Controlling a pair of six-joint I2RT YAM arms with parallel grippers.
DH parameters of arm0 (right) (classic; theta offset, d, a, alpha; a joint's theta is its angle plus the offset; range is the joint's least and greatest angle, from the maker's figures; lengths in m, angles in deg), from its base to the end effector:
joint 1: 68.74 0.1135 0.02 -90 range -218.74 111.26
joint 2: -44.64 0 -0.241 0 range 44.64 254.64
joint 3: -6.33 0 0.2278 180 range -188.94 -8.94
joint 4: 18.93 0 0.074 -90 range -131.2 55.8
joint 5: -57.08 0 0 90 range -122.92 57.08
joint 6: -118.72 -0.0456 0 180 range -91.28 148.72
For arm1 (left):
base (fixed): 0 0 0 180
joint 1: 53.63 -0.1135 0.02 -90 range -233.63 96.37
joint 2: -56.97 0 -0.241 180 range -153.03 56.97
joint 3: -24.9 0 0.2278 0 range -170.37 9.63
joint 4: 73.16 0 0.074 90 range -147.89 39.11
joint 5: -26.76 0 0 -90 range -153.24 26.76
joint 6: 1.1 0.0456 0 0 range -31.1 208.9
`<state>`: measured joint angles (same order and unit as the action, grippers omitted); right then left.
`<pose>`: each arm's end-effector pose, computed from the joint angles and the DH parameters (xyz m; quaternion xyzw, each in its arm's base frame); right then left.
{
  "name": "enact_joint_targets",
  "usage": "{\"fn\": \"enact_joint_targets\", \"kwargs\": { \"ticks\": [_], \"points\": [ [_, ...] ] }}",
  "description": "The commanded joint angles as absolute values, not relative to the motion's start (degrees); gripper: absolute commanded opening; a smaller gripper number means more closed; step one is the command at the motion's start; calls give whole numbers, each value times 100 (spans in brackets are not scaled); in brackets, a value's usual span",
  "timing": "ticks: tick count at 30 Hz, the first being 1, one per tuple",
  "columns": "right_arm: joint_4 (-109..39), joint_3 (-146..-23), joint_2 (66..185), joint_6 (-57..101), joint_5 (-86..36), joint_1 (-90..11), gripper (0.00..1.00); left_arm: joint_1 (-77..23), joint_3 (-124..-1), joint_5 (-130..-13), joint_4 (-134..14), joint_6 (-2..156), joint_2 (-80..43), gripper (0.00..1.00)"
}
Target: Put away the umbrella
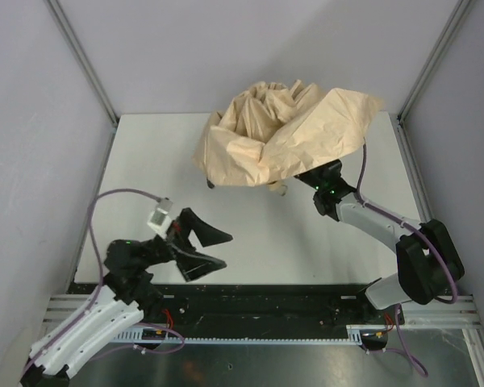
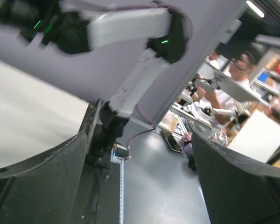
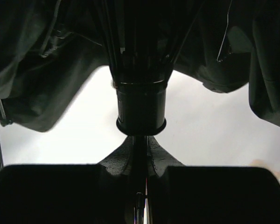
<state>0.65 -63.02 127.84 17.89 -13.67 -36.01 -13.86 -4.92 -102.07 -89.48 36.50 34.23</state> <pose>0.2687 0.1906 0.3100 -0.2474 0.6258 0.3754 0.6373 0.0773 -0.1015 0.2782 0.2192 0.5452 -0.6944 0.4153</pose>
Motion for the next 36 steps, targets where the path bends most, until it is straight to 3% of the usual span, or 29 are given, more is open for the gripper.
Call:
{"fn": "enact_joint_targets", "kwargs": {
  "ticks": [1,4,7,14,26,36],
  "points": [
    [-145,-6131,12333,2939,203,-3683,0,-1359,-2504,-10734,-7721,4677,3538,98],
    [165,-5859,12234,2846,857,-3736,0,-1358,-4243,-9451,-5734,5609,2848,99],
    [494,-5563,12107,2609,1169,-3741,0,-1365,-5418,-8253,-4738,5806,2102,99],
    [808,-5364,11854,2033,1508,-3805,0,-1376,-5631,-6574,-4661,5847,1382,99],
    [285,-5552,11681,2302,1323,-3447,0,-1315,-5586,-7322,-6399,5461,-180,99],
    [-802,-5730,11312,3087,1307,-3137,0,-1121,-5891,-7379,-6710,5426,-1006,99]
  ]
}}
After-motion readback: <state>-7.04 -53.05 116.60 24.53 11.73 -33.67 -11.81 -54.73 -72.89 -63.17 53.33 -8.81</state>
